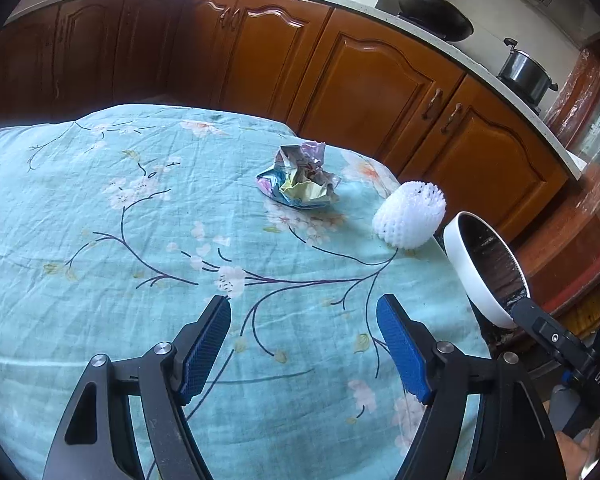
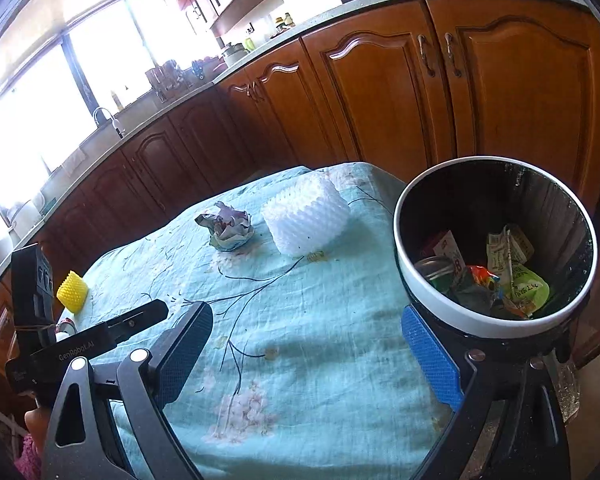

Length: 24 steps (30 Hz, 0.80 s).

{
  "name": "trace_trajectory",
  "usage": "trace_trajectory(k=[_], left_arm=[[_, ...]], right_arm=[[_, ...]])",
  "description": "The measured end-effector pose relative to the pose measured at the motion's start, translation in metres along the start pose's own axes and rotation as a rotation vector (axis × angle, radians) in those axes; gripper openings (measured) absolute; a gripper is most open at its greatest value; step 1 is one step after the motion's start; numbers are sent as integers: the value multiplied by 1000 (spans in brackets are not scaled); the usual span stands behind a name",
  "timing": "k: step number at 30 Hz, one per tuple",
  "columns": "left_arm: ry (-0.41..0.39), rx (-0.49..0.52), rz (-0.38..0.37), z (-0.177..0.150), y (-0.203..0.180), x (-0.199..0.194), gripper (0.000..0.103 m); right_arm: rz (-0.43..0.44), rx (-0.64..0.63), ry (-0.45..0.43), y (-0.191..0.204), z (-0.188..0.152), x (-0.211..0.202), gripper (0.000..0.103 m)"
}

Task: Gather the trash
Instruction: 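Move both open tools back over the remaining table trash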

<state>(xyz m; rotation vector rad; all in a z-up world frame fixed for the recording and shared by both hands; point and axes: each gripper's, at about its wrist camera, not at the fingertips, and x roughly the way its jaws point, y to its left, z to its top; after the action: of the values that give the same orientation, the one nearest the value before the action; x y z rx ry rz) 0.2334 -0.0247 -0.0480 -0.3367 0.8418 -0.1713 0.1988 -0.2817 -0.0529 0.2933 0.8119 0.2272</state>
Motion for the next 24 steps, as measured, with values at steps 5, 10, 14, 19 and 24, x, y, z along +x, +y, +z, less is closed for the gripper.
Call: trace_trajectory(k=[5, 10, 14, 19, 24], left_arm=[[-1, -3, 8, 10, 4, 8, 75], [-7, -20, 14, 21, 6, 18, 75], [-7, -19, 20, 32, 5, 27, 75], [-8, -4, 25, 49, 2, 42, 75], [-10, 11, 31, 63, -3, 56, 75]], right_arm=[[-3, -11, -5, 5, 6, 8, 96], [-11, -37, -6, 9, 16, 20, 96], [-4, -39, 8, 9, 24, 32, 96], [4, -31, 23, 5, 35, 49, 96], [13, -28, 33, 2, 46, 63, 96]])
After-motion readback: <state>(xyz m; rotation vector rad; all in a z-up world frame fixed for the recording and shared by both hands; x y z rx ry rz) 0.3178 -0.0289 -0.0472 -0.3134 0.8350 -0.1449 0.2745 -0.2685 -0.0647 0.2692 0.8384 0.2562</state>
